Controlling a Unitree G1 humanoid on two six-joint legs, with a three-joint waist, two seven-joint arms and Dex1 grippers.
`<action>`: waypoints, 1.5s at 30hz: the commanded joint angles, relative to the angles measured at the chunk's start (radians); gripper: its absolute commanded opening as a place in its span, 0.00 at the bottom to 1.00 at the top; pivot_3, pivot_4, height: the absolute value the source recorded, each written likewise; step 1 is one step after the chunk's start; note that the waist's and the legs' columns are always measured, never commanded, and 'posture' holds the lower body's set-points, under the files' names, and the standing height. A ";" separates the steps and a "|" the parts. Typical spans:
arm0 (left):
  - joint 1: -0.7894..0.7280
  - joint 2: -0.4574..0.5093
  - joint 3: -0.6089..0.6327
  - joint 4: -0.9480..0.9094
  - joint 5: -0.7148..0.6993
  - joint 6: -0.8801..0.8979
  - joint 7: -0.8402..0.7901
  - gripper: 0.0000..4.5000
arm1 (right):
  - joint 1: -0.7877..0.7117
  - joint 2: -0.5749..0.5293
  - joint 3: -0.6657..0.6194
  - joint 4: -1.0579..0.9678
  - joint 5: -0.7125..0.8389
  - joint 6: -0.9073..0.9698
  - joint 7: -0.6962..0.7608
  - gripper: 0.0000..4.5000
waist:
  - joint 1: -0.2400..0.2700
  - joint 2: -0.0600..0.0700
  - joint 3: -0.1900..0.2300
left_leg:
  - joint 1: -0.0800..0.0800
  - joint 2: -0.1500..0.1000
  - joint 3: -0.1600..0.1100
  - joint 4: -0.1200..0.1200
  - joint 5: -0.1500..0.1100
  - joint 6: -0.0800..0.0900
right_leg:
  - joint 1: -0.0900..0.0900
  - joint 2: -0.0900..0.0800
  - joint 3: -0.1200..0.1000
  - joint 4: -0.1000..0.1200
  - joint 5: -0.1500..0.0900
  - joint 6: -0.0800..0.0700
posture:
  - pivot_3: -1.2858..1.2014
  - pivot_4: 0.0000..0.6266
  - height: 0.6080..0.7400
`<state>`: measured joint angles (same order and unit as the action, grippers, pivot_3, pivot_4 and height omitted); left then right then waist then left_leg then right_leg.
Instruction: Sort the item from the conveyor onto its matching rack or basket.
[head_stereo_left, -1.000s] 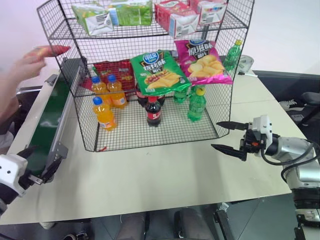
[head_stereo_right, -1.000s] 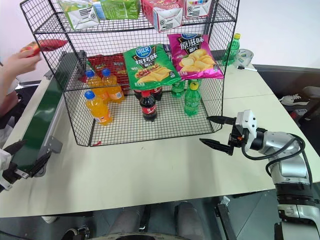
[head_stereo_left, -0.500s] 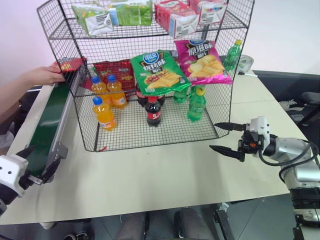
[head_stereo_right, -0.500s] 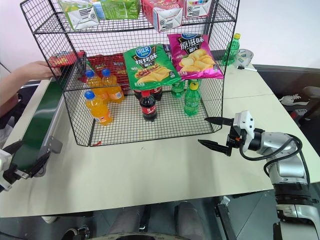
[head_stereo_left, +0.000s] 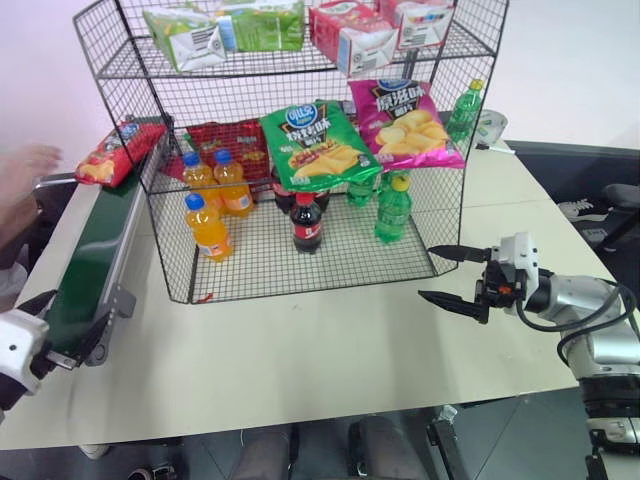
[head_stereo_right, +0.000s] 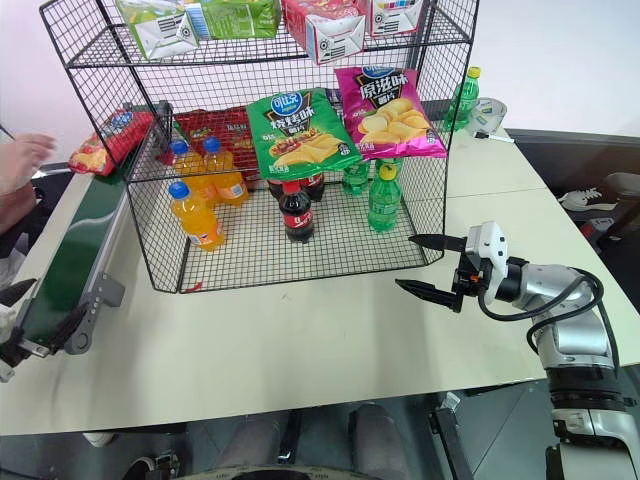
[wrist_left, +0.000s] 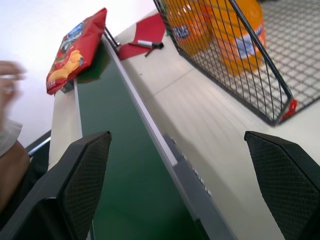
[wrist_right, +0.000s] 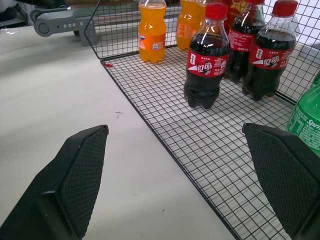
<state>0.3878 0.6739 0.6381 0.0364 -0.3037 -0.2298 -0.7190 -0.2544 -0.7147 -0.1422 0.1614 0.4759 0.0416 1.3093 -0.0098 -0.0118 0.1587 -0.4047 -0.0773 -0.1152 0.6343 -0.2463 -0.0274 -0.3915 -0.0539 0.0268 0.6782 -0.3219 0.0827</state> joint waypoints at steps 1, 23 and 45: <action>-0.002 0.009 0.025 0.004 0.005 -0.026 0.010 0.99 | -0.010 0.006 -0.007 -0.030 0.013 -0.005 0.000 1.00 | 0.000 0.000 0.000 | 0.000 0.000 0.000 0.000 0.000 0.000 | 0.000 0.000 0.000 0.000 0.000 0.000 | 0.52 0.24 1.00; 0.072 0.058 0.104 0.168 0.247 -0.419 0.132 0.99 | -0.008 0.015 -0.003 -0.018 0.007 -0.010 0.008 1.00 | 0.000 0.000 0.000 | 0.000 0.000 0.000 -0.001 0.000 0.000 | 0.000 0.000 0.000 0.000 0.000 0.000 | 0.52 0.24 1.00; 0.206 0.159 0.108 0.432 0.745 -0.690 0.621 0.99 | -0.012 0.015 0.013 -0.046 0.015 0.020 0.004 1.00 | 0.001 0.000 0.000 | 0.000 0.000 0.001 -0.002 0.000 0.000 | 0.000 -0.001 -0.001 -0.003 0.000 0.000 | 0.52 0.24 1.00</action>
<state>0.6015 0.8094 0.7556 0.4595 0.4223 -0.9280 -0.1467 -0.2542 -0.7030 -0.1248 0.1563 0.4763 0.0609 1.3117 -0.0091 -0.0118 0.1587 -0.4046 -0.0773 -0.1146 0.6319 -0.2463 -0.0273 -0.3911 -0.0547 0.0263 0.6757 -0.3217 0.0827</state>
